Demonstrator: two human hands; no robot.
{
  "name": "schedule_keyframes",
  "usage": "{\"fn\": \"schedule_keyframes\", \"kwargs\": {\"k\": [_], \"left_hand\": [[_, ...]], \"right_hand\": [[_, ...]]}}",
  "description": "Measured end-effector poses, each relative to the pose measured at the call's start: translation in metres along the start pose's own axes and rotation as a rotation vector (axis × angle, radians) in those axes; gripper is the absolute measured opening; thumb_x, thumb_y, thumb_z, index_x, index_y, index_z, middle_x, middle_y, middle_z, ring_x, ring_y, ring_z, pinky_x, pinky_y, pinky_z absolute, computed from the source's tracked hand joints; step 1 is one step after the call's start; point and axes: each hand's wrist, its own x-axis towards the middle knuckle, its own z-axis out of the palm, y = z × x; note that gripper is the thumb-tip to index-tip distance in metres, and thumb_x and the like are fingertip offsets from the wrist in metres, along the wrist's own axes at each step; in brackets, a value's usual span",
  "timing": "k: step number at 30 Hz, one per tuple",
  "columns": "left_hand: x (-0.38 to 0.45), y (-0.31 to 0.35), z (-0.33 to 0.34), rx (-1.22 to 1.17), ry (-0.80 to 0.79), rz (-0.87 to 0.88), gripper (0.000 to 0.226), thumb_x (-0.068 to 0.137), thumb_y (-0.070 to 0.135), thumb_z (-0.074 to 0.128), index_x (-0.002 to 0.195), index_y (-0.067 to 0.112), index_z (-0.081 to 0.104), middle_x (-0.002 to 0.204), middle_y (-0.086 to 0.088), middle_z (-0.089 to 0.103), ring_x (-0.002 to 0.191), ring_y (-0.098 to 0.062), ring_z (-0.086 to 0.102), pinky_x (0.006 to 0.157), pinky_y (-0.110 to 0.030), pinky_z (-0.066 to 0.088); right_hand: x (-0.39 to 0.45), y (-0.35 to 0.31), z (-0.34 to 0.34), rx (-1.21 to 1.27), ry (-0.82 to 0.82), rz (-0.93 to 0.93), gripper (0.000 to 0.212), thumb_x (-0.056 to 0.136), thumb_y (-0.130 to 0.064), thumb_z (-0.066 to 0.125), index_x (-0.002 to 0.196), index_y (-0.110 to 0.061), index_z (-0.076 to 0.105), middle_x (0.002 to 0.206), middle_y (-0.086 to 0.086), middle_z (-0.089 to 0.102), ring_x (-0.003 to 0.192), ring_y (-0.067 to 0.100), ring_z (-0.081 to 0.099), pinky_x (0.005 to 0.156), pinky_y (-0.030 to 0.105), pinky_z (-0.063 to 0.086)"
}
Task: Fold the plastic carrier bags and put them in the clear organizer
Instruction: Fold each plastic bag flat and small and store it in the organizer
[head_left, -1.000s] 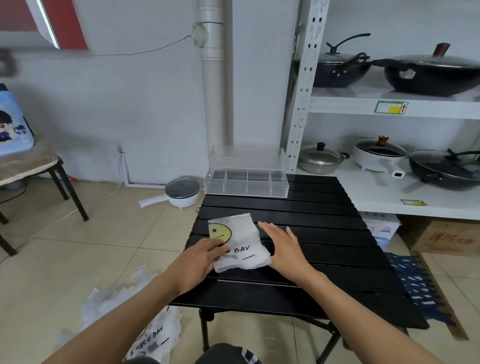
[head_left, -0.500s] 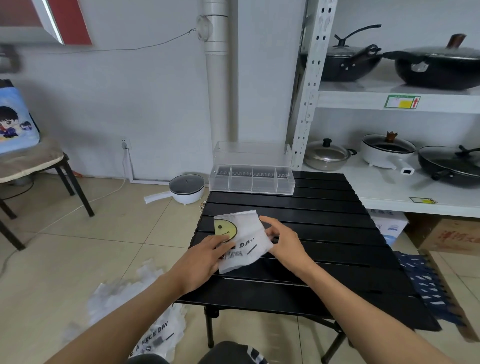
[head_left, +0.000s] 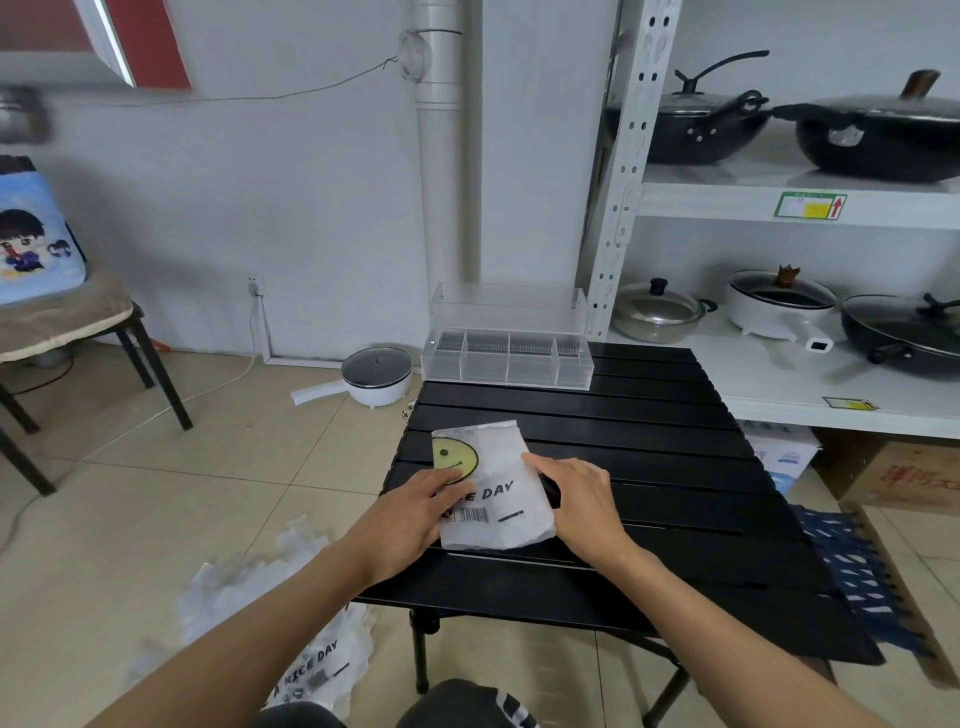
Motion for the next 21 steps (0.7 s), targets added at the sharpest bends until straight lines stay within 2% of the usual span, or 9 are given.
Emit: {"fn": "schedule_keyframes", "kwargs": {"k": [2,5,9,13,17,21], "left_hand": [[0.0001,0.0007,-0.0009,0.005,-0.002,-0.002,0.057,0.099,0.023,0.044,0.152,0.027,0.021,0.158,0.002,0.017,0.145,-0.017,0.017,0.114,-0.029,0.025],[-0.0005,0.0008,-0.0011,-0.006,0.002,-0.005,0.056,0.1,0.025,0.041,0.152,0.027,0.02,0.159,0.002,0.017,0.145,-0.016,0.016,0.115,-0.028,0.022],[-0.0008,0.0007,-0.0009,-0.007,-0.003,-0.009,0.056,0.1,0.025,0.041,0.152,0.028,0.019,0.159,0.003,0.017,0.145,-0.015,0.017,0.115,-0.028,0.023],[-0.0005,0.0019,-0.0021,-0.011,-0.013,-0.015,0.057,0.1,0.024,0.042,0.152,0.027,0.02,0.158,0.003,0.017,0.145,-0.015,0.018,0.115,-0.028,0.024],[0.0,0.0015,-0.0025,-0.008,-0.017,-0.018,0.06,0.098,0.02,0.045,0.152,0.029,0.019,0.158,0.004,0.018,0.143,-0.015,0.019,0.114,-0.028,0.024],[0.0032,0.0012,0.002,-0.063,0.028,-0.011,0.057,0.095,0.018,0.047,0.149,0.027,0.03,0.153,0.005,0.029,0.139,-0.015,0.027,0.113,-0.027,0.024]], "right_hand": [[-0.0028,-0.0012,-0.0037,-0.034,-0.029,-0.005,0.061,0.088,-0.046,0.065,0.143,-0.033,0.043,0.135,-0.006,0.052,0.133,0.01,0.034,0.119,0.035,0.007],[-0.0058,0.0012,-0.0038,-0.161,0.028,-0.082,0.06,0.089,-0.045,0.062,0.144,-0.033,0.042,0.145,-0.009,0.046,0.137,0.007,0.033,0.121,0.041,-0.003],[-0.0077,-0.0016,-0.0055,-0.193,0.062,-0.05,0.06,0.089,-0.048,0.062,0.143,-0.03,0.043,0.146,-0.009,0.046,0.138,0.007,0.036,0.121,0.046,0.0],[-0.0082,-0.0016,-0.0032,-0.159,0.037,-0.074,0.051,0.09,-0.042,0.064,0.138,-0.033,0.049,0.138,-0.011,0.055,0.134,0.003,0.041,0.121,0.037,-0.007],[-0.0089,-0.0037,-0.0043,-0.102,0.001,-0.064,0.054,0.092,-0.036,0.063,0.142,-0.029,0.045,0.14,-0.008,0.054,0.135,0.003,0.04,0.122,0.036,-0.006],[-0.0091,-0.003,-0.0055,-0.138,-0.017,-0.105,0.055,0.091,-0.033,0.064,0.142,-0.03,0.044,0.143,-0.009,0.049,0.137,0.005,0.037,0.122,0.037,-0.003]]}}
